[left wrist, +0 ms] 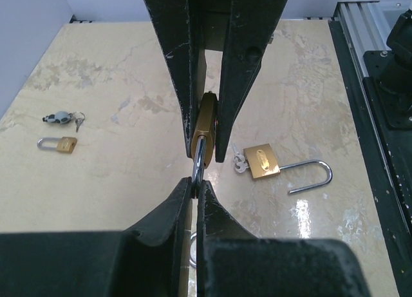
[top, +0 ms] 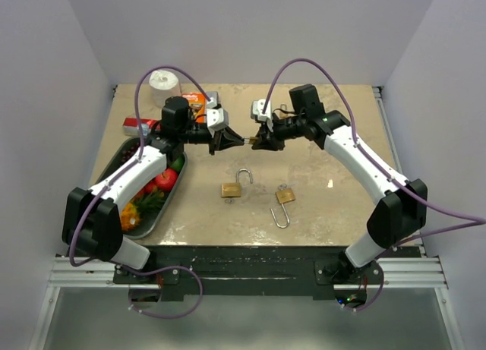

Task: Lock with the key
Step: Lock the lock.

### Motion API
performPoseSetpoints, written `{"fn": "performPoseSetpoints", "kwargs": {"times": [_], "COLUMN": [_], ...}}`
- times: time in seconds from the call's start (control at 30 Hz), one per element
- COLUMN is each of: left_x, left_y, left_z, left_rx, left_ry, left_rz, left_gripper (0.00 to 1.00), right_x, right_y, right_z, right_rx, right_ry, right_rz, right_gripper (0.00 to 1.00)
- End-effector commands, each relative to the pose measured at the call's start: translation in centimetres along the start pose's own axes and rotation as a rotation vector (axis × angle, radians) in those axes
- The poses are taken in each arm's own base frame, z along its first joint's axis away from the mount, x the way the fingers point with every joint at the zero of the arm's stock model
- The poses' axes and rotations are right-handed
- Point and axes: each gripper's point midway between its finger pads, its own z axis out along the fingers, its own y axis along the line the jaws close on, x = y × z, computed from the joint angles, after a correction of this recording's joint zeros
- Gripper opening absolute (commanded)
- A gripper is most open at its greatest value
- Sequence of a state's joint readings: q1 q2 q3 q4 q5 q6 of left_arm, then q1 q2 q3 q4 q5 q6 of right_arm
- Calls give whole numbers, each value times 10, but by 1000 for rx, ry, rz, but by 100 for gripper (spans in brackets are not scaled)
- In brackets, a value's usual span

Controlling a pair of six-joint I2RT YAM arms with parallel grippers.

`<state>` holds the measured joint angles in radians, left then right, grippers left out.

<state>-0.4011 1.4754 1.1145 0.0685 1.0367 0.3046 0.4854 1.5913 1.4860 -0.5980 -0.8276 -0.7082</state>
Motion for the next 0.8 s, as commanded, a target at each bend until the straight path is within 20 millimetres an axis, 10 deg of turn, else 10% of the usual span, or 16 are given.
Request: {"fn": "performPoseSetpoints", "kwargs": {"times": [0.0,0.77], "left_x": [-25,-24], "left_y": [-36,-59], "left_z": [35,52], "left_rx": [181,261], "left_ry": [-95,-137], "left_rz": [74,140], "left_gripper": [0,0], "right_x": [-87,-104], "right_y": [22,63], "right_z": [19,42], "right_rx": [-132,-312], "right_ry": [-276,-358], "right_rz": [-268,-331], "right_gripper": [0,0]}}
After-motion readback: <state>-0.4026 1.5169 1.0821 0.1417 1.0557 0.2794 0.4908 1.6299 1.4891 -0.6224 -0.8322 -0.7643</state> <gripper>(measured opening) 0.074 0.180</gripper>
